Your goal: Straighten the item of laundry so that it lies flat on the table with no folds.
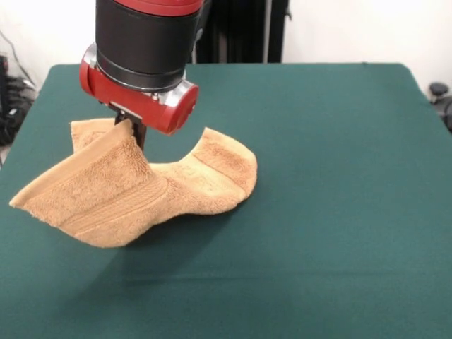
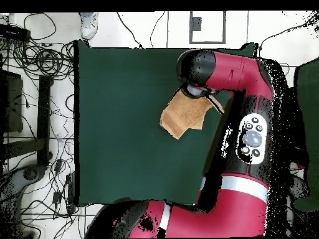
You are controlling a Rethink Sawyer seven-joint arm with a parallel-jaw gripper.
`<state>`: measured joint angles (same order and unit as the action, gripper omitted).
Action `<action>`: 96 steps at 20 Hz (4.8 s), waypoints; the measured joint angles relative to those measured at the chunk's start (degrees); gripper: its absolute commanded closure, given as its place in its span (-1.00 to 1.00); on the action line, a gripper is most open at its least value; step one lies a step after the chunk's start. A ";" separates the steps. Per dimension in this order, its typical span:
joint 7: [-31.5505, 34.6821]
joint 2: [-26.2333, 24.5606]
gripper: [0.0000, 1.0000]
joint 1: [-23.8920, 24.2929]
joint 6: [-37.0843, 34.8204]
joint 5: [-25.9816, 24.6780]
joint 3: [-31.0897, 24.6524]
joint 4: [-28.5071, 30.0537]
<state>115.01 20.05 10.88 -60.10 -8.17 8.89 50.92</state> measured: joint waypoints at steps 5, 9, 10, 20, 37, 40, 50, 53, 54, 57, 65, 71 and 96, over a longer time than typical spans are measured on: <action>0.41 0.09 1.00 -1.02 0.66 -0.01 1.92 1.06; 3.65 0.57 1.00 -4.12 2.24 0.01 4.82 3.28; 4.28 0.64 1.00 -4.57 2.38 -0.01 5.18 3.56; 12.44 1.62 1.00 -7.60 2.54 1.80 6.84 5.18; 12.76 1.61 1.00 -8.09 2.52 4.62 7.58 6.08; 12.76 1.40 1.00 -8.25 1.84 4.63 8.20 5.85; 12.76 -1.21 1.00 -7.90 -11.07 4.67 8.78 -0.05; 12.76 -2.10 1.00 -7.71 -12.38 4.66 8.77 -1.82; 12.76 -2.23 1.00 -7.68 -12.38 4.66 8.78 -2.07; 12.76 -2.93 1.00 -7.49 -12.39 4.65 8.77 -3.11; 12.76 -6.72 1.00 -5.58 -17.64 4.82 8.78 -10.03; 12.76 -13.67 -1.00 -2.55 -28.98 4.83 8.79 -21.33; 12.72 -12.71 -1.00 -1.85 -15.58 6.45 6.24 -20.23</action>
<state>127.73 7.34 9.03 -75.68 -1.72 15.13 30.69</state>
